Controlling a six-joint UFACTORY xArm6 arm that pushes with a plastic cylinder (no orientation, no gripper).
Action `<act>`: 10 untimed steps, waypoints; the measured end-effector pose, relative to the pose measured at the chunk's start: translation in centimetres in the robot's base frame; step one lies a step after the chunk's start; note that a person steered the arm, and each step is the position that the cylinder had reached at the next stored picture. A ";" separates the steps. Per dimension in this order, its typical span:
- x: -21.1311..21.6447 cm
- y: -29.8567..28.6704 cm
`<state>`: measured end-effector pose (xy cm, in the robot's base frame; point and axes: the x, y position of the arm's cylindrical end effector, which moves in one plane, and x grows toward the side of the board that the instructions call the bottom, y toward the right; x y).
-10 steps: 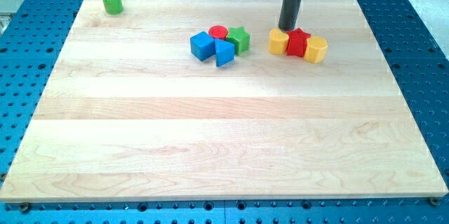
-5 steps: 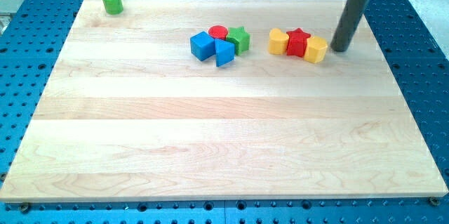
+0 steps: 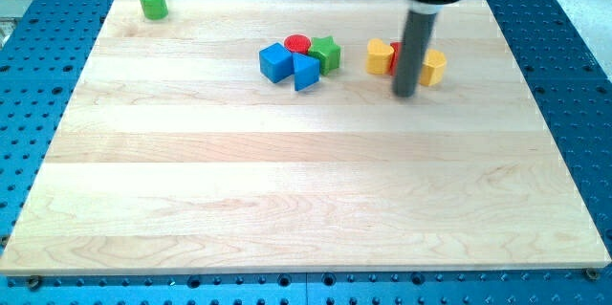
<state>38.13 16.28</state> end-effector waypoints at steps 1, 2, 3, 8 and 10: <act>-1.6 5.6; -6.9 5.9; -8.6 5.9; -9.1 -3.0; -13.3 -16.0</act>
